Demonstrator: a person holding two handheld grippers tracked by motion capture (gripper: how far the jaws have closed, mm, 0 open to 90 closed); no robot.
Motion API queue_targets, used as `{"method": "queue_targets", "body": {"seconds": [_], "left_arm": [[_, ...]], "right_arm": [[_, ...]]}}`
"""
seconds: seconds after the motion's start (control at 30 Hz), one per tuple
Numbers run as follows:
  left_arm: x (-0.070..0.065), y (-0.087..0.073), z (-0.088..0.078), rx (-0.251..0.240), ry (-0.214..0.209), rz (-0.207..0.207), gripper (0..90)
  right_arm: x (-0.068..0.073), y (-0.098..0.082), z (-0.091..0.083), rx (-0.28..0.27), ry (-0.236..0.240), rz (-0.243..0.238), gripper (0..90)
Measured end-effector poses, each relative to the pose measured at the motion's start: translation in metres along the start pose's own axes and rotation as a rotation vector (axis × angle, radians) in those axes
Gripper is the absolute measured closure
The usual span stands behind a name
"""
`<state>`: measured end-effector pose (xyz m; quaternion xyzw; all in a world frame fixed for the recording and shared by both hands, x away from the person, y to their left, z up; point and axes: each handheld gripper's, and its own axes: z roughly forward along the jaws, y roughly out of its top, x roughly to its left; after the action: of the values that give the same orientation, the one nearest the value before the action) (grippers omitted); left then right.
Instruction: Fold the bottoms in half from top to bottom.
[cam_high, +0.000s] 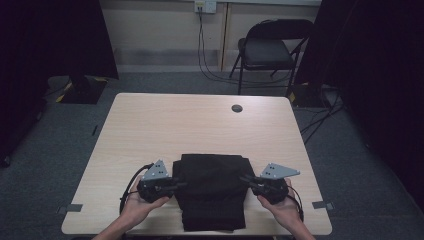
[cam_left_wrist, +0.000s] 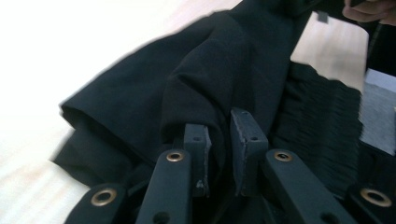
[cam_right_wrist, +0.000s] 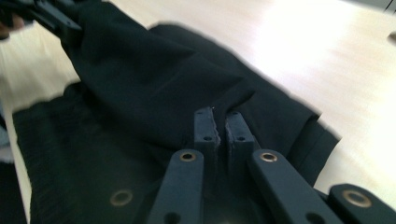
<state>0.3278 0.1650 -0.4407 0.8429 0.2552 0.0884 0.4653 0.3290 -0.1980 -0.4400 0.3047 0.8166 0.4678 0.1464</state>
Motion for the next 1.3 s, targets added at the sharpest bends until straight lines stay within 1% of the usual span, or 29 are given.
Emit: {"method": "queue_targets", "body": {"seconds": [0.07,0.13,0.17,0.2,0.23,0.3,0.37,0.43,0.5,0.57,0.6,0.63,0.67,0.7,0.77,0.8,0.83,0.93,0.97,1.0,1.03,1.07,1.1,1.13,1.17,1.2,1.27,1.3], "left_arm": [[-0.002,0.000,-0.001,-0.006,-0.012,-0.010,76.1],[-0.003,-0.001,-0.003,-0.012,0.000,-0.015,73.3],[-0.003,-0.001,-0.005,-0.018,-0.006,-0.017,73.7],[-0.002,-0.002,-0.007,-0.021,-0.003,-0.016,73.5],[-0.002,-0.002,-0.009,-0.031,-0.003,-0.025,72.3],[0.000,-0.002,-0.013,-0.055,-0.002,-0.036,70.8],[0.001,0.001,-0.016,-0.077,0.000,-0.040,67.4],[0.002,0.005,-0.019,-0.102,0.004,-0.036,65.1],[0.004,0.010,-0.021,-0.124,0.004,-0.042,61.5],[0.005,0.015,-0.024,-0.139,0.010,-0.035,59.9],[0.007,0.017,-0.025,-0.153,0.015,-0.038,58.8],[0.009,0.020,-0.027,-0.169,0.017,-0.045,57.6],[0.011,0.023,-0.027,-0.181,0.019,-0.053,57.3],[0.013,0.027,-0.025,-0.178,0.027,-0.051,57.1],[0.019,0.032,-0.017,-0.155,0.033,-0.050,55.9],[0.022,0.034,-0.011,-0.141,0.038,-0.052,55.4],[0.025,0.034,-0.004,-0.118,0.043,-0.059,55.4],[0.031,0.027,0.019,-0.030,0.053,-0.079,53.7],[0.030,0.023,0.023,-0.009,0.042,-0.088,53.2],[0.028,0.020,0.025,0.010,0.016,-0.088,52.2],[0.023,0.017,0.026,0.030,0.004,-0.069,51.2],[0.018,0.014,0.026,0.046,-0.001,-0.044,49.9],[0.012,0.011,0.026,0.058,-0.020,-0.027,48.8],[0.009,0.009,0.026,0.063,-0.030,-0.024,47.4],[0.006,0.006,0.028,0.078,-0.033,-0.016,46.7],[0.003,0.003,0.031,0.095,-0.027,-0.004,46.4],[0.001,-0.003,0.038,0.129,-0.032,-0.001,45.5],[0.000,-0.005,0.040,0.151,-0.019,0.009,44.9]], "right_arm": [[0.001,-0.005,0.000,0.014,0.004,0.004,84.3],[0.003,-0.007,-0.001,0.024,0.004,-0.002,82.2],[0.003,-0.008,-0.002,0.027,0.010,0.000,81.3],[0.004,-0.010,-0.003,0.030,0.010,-0.001,79.5],[0.004,-0.011,-0.004,0.031,0.013,0.002,76.7],[0.005,-0.013,-0.008,0.025,0.019,0.004,73.4],[0.007,-0.013,-0.011,0.018,0.025,0.004,69.3],[0.009,-0.012,-0.016,0.005,0.027,0.007,65.3],[0.010,-0.009,-0.020,-0.023,0.031,0.007,62.1],[0.010,-0.003,-0.023,-0.047,0.042,0.010,62.8],[0.010,0.000,-0.022,-0.059,0.041,0.003,64.2],[0.010,0.004,-0.021,-0.064,0.045,0.002,67.7],[0.009,0.008,-0.017,-0.060,0.045,-0.003,69.2],[0.008,0.012,-0.011,-0.054,0.034,-0.008,71.2],[0.004,0.020,0.006,-0.031,0.041,-0.012,74.9],[0.002,0.023,0.016,-0.019,0.034,-0.011,76.4],[0.000,0.025,0.027,-0.002,0.041,-0.007,77.9],[0.000,0.028,0.057,0.066,0.060,-0.015,78.8],[0.003,0.028,0.064,0.084,0.070,-0.019,78.3],[0.007,0.026,0.067,0.090,0.089,-0.025,77.2],[0.011,0.025,0.067,0.094,0.108,-0.031,76.6],[0.017,0.023,0.065,0.095,0.126,-0.039,75.6],[0.022,0.020,0.063,0.097,0.147,-0.048,74.6],[0.029,0.016,0.059,0.103,0.173,-0.055,73.7],[0.034,0.014,0.057,0.106,0.184,-0.063,72.7],[0.039,0.011,0.054,0.113,0.201,-0.072,71.1],[0.049,0.004,0.050,0.126,0.225,-0.085,68.0],[0.053,0.001,0.048,0.137,0.230,-0.094,66.2]]}}
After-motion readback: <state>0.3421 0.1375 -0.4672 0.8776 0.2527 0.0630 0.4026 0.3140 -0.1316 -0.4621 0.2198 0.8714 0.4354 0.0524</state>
